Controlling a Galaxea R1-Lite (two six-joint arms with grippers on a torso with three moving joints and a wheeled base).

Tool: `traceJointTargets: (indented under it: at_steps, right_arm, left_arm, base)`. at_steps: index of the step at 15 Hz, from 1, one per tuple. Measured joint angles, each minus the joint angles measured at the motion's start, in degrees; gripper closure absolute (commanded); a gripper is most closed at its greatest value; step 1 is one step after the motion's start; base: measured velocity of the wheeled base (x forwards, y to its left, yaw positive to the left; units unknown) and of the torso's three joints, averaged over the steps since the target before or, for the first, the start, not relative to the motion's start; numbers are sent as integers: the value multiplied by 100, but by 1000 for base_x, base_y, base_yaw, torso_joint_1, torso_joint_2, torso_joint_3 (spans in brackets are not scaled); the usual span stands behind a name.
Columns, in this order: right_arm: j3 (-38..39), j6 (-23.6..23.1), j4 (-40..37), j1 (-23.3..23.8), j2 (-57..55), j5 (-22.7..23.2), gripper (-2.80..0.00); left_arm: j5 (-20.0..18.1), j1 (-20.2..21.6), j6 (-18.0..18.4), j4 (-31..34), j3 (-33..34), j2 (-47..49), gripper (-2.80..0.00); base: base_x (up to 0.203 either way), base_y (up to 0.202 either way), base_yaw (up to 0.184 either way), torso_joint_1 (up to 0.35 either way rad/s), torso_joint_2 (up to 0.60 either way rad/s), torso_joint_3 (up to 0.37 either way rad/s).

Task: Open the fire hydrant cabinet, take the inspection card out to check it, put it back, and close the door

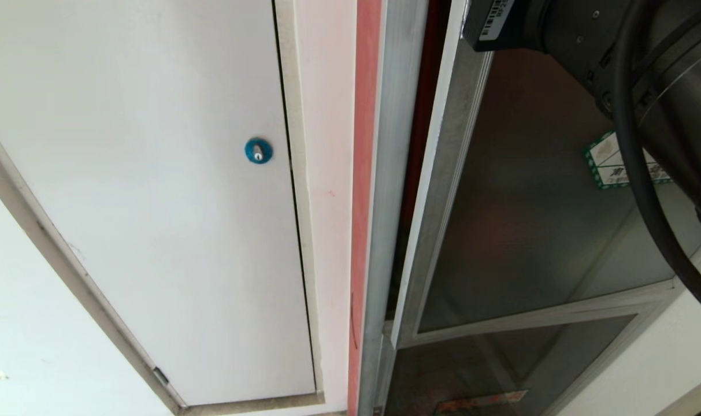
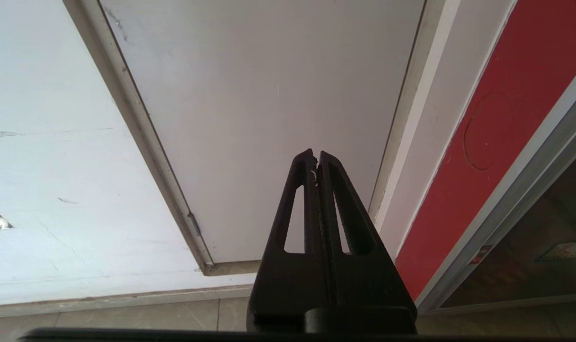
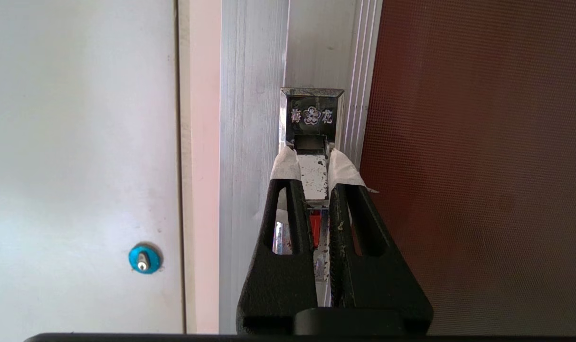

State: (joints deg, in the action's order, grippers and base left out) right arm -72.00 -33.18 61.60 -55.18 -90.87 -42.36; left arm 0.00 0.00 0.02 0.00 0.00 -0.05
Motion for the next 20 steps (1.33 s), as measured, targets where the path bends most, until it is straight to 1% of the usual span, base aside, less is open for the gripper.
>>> traceJointTargets:
  at_steps: [1,6,13,17,20]
  right_arm:
    - [4,-1,-15,-9,11,-1,-280]
    - [6,-61,9,-43,71,-46,-280]
    - [130,-77,-6,-212,171,-24,-280]
    - [450,-80,-11,-251,389,-16,-280]
    - [898,-80,-6,-253,748,-17,-280]
  left_arm:
    - [0,0,-2,0,0,0,0]
    - [0,0,-2,0,0,0,0]
    - [-2,0,-2,0,0,0,0]
    - [0,0,0,0,0,0,0]
    - [-2,0,-2,0,0,0,0]
  base:
    - [0,0,0,0,0,0]
    - [0,0,0,0,0,0]
    - [0,0,0,0,0,0]
    - [0,0,0,0,0,0]
    - [0,0,0,0,0,0]
